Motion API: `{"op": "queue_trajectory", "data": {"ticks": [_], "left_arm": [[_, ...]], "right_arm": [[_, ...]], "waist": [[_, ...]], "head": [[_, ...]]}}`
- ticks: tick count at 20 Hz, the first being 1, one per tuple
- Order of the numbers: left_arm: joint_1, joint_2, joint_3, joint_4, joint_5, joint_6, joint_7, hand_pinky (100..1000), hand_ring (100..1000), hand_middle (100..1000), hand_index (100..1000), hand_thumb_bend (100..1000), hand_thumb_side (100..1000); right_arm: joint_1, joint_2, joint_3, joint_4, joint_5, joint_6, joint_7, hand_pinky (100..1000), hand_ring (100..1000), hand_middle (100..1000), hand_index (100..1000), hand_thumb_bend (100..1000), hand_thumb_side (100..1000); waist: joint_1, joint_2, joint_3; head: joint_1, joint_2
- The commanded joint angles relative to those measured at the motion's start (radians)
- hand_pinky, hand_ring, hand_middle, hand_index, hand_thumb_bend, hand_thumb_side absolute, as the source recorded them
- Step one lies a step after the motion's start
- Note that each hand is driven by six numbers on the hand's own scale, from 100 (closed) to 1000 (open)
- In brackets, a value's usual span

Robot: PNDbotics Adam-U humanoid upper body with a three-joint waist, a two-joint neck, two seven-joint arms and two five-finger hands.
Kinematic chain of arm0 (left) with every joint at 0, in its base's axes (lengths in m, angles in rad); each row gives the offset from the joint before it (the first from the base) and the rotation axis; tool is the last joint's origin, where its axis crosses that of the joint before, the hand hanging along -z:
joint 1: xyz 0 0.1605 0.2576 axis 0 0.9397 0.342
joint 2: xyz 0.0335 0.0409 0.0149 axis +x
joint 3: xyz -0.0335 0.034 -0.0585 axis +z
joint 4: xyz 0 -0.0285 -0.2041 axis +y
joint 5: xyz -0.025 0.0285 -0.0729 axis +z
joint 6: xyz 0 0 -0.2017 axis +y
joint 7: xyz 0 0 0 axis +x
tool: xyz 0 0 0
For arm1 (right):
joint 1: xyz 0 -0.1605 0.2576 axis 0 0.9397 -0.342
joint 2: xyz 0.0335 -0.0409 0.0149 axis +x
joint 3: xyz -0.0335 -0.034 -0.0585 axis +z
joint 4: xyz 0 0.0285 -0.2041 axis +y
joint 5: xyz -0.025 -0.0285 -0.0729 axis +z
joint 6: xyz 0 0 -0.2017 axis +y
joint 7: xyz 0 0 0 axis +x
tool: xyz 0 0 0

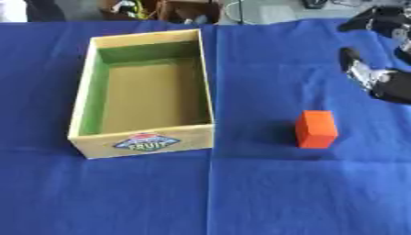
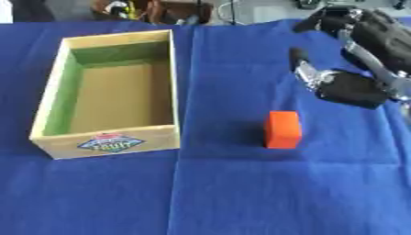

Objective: Pick up objects on the table and place them in the box.

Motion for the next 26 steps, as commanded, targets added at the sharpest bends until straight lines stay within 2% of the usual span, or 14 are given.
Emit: {"op": "queue_trajectory", "data": {"ticks": [1, 3, 7, 10, 12, 14, 18, 23, 26], "left_arm": [[-0.005, 0.018, -0.006, -0.018, 0.006, -0.001, -0.007, 640, 694, 728, 792, 100, 993], [-0.005, 0.018, -0.006, -0.018, 0.007, -0.001, -0.008, 640, 694, 728, 792, 100, 992], [-0.005, 0.016, -0.007, -0.018, 0.008, 0.0, -0.009, 639, 694, 728, 792, 100, 991], [-0.007, 0.017, -0.008, -0.018, 0.009, 0.0, -0.009, 639, 695, 728, 791, 100, 989], [-0.007, 0.017, -0.009, -0.018, 0.009, 0.001, -0.01, 639, 694, 727, 791, 100, 987], [-0.008, 0.018, -0.01, -0.018, 0.01, 0.001, -0.011, 639, 694, 727, 791, 100, 986], [-0.009, 0.017, -0.012, -0.018, 0.011, 0.003, -0.012, 638, 695, 725, 791, 100, 985], [-0.011, 0.016, -0.014, -0.018, 0.013, 0.004, -0.014, 638, 695, 724, 791, 100, 984], [-0.011, 0.016, -0.015, -0.018, 0.013, 0.005, -0.015, 638, 696, 724, 790, 100, 982]], "right_arm": [[-0.022, -0.094, 0.031, 0.02, -0.013, -0.01, 0.067, 856, 832, 742, 863, 409, 1000], [-0.028, -0.109, 0.045, 0.039, -0.034, -0.013, 0.12, 879, 851, 750, 891, 539, 919], [-0.036, -0.112, 0.044, 0.058, -0.065, -0.016, 0.212, 903, 879, 778, 945, 603, 836], [-0.035, -0.129, 0.049, 0.076, -0.106, -0.023, 0.295, 922, 906, 821, 975, 595, 793], [-0.037, -0.145, 0.051, 0.085, -0.131, -0.026, 0.335, 923, 909, 845, 989, 534, 718], [-0.038, -0.161, 0.056, 0.101, -0.151, -0.023, 0.358, 927, 920, 859, 1000, 516, 696], [-0.049, -0.172, 0.063, 0.118, -0.199, -0.016, 0.371, 920, 912, 845, 988, 509, 694], [-0.056, -0.173, 0.081, 0.132, -0.205, -0.005, 0.374, 904, 898, 837, 974, 492, 695], [-0.058, -0.175, 0.095, 0.144, -0.194, 0.005, 0.37, 886, 885, 825, 959, 484, 725]], "waist": [[-0.001, -0.024, 0.003], [-0.001, -0.023, 0.005], [0.0, -0.021, 0.007], [0.0, -0.02, 0.009], [-0.001, -0.02, 0.009], [-0.001, -0.02, 0.009], [-0.001, -0.019, 0.01], [0.0, -0.016, 0.013], [0.0, -0.013, 0.015]], "head": [[-0.008, -0.005], [-0.01, -0.007], [-0.01, -0.01], [-0.012, -0.012], [-0.013, -0.011], [-0.016, -0.011], [-0.019, -0.013], [-0.023, -0.015], [-0.025, -0.017]]}}
